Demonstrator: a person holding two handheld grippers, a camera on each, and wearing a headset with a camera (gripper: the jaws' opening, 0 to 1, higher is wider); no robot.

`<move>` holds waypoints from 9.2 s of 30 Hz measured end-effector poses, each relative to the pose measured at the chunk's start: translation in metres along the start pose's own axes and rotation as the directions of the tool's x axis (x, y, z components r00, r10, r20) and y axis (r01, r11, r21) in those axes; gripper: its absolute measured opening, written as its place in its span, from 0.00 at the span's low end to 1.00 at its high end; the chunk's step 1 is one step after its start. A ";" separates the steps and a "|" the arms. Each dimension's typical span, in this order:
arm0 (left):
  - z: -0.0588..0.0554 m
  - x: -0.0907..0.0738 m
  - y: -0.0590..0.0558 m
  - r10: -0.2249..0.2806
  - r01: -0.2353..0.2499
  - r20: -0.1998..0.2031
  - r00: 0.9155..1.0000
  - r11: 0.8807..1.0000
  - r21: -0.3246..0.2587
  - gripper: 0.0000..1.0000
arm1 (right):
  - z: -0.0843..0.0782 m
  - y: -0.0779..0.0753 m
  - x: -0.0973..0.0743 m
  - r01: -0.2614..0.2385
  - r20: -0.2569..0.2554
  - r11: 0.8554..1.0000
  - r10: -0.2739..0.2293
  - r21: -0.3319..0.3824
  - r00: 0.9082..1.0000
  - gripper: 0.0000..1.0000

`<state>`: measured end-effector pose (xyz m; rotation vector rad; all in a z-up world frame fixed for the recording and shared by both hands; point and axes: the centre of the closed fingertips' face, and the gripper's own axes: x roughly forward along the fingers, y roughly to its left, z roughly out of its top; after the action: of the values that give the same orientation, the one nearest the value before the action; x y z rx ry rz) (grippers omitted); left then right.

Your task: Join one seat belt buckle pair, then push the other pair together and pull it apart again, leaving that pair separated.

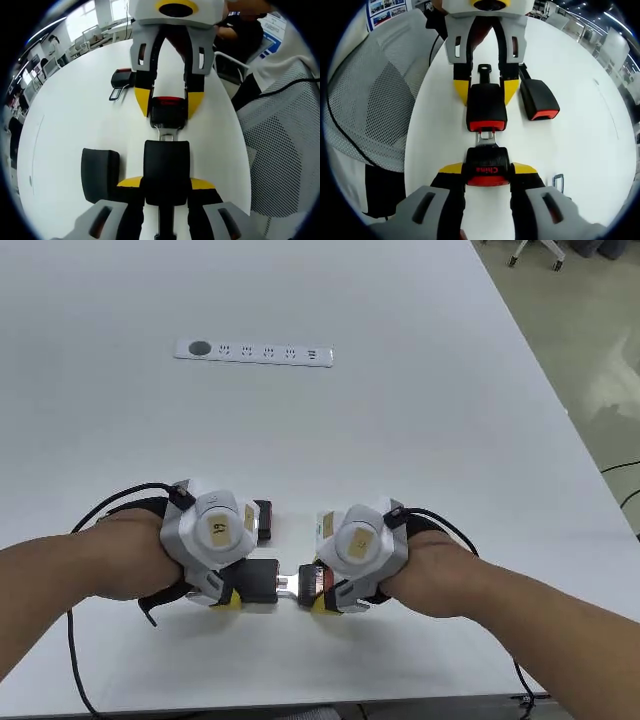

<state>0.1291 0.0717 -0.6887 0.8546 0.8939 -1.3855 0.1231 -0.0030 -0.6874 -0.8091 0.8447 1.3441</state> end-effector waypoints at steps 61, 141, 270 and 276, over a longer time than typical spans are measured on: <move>-0.003 -0.002 0.000 0.002 -0.002 -0.045 0.999 1.000 -0.016 0.34 | 0.020 -0.002 0.008 -0.057 0.043 0.998 0.057 0.001 0.997 0.33; -0.014 -0.010 0.090 0.023 -0.022 0.005 1.000 0.999 -0.042 0.33 | -0.078 -0.089 -0.041 -0.007 -0.050 1.000 0.008 0.026 0.999 0.33; -0.009 -0.007 0.087 0.001 -0.001 -0.012 1.000 1.000 -0.007 0.33 | -0.059 -0.088 -0.028 -0.032 -0.071 0.999 0.029 -0.030 0.997 0.33; -0.009 -0.007 0.086 0.001 -0.002 -0.014 1.000 1.000 -0.009 0.33 | -0.080 -0.087 -0.039 -0.027 -0.095 1.000 0.025 -0.016 0.995 0.33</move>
<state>0.2152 0.0842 -0.6879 0.8587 0.9096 -1.3745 0.2049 -0.0966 -0.6907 -0.8842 0.9218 1.3455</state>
